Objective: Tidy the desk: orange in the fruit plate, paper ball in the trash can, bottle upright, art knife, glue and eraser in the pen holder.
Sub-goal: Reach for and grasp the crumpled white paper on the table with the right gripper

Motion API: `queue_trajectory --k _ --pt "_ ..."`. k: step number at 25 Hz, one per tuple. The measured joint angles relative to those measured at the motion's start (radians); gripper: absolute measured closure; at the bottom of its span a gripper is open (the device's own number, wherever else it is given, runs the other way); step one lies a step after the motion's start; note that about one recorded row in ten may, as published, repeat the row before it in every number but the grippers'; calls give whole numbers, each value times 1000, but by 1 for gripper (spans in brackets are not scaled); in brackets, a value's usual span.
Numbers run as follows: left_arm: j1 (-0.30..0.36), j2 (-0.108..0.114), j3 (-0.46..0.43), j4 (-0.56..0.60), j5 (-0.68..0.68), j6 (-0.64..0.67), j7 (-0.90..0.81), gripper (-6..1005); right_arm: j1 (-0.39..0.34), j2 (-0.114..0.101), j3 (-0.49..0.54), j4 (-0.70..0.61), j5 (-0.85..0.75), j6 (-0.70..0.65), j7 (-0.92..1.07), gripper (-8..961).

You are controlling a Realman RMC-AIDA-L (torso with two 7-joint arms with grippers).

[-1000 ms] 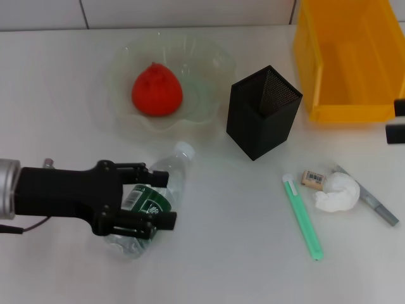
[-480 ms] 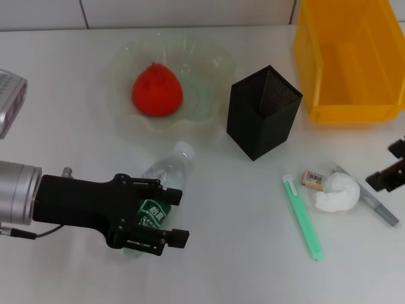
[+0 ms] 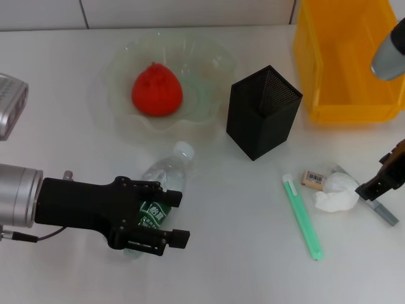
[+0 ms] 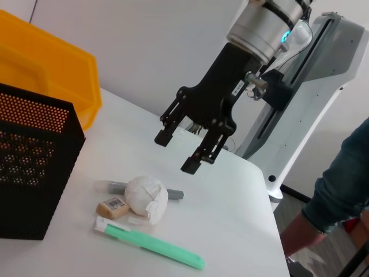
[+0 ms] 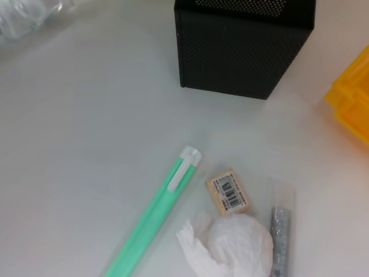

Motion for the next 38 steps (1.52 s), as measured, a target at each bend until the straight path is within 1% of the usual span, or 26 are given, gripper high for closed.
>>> queue_trajectory --k 4,11,18,25,38 --pt "0 1 -1 -2 1 0 -4 166 14 -1 -30 59 0 45 0 194" --pt "4 0 -2 -2 1 0 -4 166 26 0 -71 109 5 102 0 194" --pt "0 1 2 -10 1 1 -8 166 44 1 -120 151 7 121 -6 195" --pt "-2 1 4 -13 1 1 -8 166 75 0 -129 218 7 140 -16 195" --pt "-3 0 4 -15 1 0 -8 167 106 1 -160 289 8 178 -21 195"
